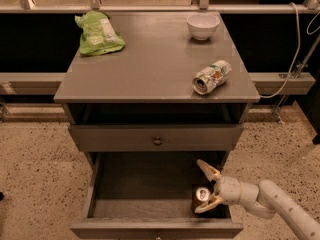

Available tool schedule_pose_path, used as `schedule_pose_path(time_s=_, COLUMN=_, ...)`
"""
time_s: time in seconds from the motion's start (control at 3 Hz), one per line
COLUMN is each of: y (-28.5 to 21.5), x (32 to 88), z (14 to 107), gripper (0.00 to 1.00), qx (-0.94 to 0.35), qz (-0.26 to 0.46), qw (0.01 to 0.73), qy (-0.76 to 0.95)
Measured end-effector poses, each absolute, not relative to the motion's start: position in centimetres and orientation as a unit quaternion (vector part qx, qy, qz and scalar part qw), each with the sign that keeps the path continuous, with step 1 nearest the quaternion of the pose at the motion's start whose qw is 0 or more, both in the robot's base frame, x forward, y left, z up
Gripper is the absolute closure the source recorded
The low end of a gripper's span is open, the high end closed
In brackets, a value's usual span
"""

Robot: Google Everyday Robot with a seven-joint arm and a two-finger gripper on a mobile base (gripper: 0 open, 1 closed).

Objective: Place orange can into middle drawer

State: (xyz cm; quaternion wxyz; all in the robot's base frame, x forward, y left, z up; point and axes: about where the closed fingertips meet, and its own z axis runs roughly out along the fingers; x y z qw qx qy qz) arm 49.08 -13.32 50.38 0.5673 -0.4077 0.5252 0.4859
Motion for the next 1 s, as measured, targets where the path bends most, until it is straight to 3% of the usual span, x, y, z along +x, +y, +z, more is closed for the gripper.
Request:
schedule_pose_path(time_s=0.67, y=-13.0, x=48.5, z=50.9, gripper=0.0, qx=-0.452, qz=0.462, qw=0.543, qy=0.536)
schedule_pose_path(time_s=1.0, y=-13.8, x=46.9, z=53.4, gripper=0.0, qx=-0.504, qz=0.384, qw=0.53, qy=0.563)
